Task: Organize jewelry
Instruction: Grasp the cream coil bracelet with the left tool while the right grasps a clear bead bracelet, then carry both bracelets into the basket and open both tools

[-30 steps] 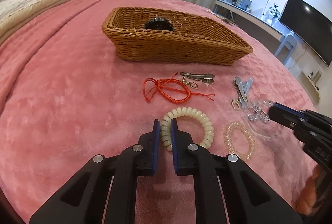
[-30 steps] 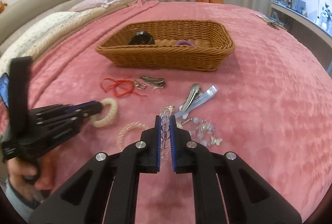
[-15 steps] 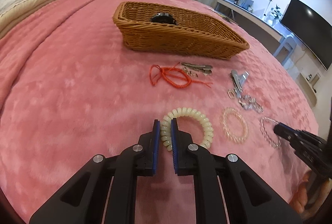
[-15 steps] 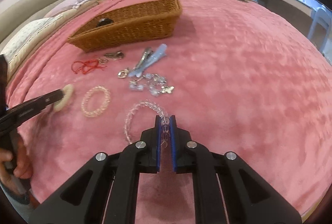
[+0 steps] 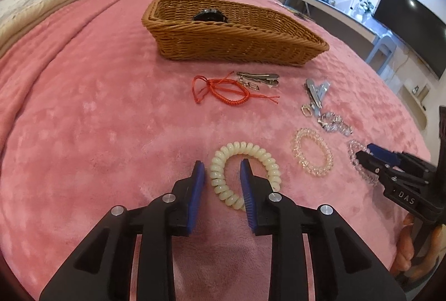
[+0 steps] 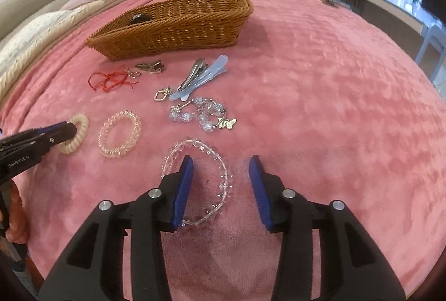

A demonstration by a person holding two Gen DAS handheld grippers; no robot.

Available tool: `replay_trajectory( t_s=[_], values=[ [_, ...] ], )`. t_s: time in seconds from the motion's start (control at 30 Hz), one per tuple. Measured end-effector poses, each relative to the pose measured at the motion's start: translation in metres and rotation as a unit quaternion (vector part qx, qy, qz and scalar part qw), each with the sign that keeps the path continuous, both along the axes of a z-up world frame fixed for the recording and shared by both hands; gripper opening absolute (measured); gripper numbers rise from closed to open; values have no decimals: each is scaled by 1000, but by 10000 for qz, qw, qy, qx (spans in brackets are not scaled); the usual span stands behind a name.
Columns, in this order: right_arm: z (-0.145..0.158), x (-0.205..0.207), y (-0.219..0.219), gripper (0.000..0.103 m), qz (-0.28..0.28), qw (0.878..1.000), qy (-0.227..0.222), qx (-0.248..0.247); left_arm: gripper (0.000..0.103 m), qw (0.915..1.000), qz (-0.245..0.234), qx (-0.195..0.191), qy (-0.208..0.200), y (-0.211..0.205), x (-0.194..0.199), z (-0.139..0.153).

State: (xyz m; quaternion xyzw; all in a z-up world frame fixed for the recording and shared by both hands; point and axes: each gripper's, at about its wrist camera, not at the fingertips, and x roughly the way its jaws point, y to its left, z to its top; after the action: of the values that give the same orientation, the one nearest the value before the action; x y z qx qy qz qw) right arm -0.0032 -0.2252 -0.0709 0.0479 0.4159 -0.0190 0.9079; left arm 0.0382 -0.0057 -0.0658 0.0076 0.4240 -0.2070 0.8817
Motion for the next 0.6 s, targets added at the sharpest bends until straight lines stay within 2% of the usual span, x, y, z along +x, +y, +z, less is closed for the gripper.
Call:
replay_trajectory(
  t_s=[0.03, 0.1, 0.3, 0.6],
  values=[
    [0, 0, 2, 18, 45, 10000, -15, 9, 14, 10000, 2, 77, -53, -2, -1, 0],
    [1, -1, 5, 6, 84, 9999, -47, -77, 10, 9998, -41, 103, -156, -4, -4, 2],
    [15, -10, 18, 6, 275, 9993, -239, -131, 9, 9978, -155, 22, -641, -7, -16, 19],
    [87, -11, 32, 6, 581, 9940, -892, -263, 9, 9938, -44, -479, -1003, 8, -17, 64]
  ],
)
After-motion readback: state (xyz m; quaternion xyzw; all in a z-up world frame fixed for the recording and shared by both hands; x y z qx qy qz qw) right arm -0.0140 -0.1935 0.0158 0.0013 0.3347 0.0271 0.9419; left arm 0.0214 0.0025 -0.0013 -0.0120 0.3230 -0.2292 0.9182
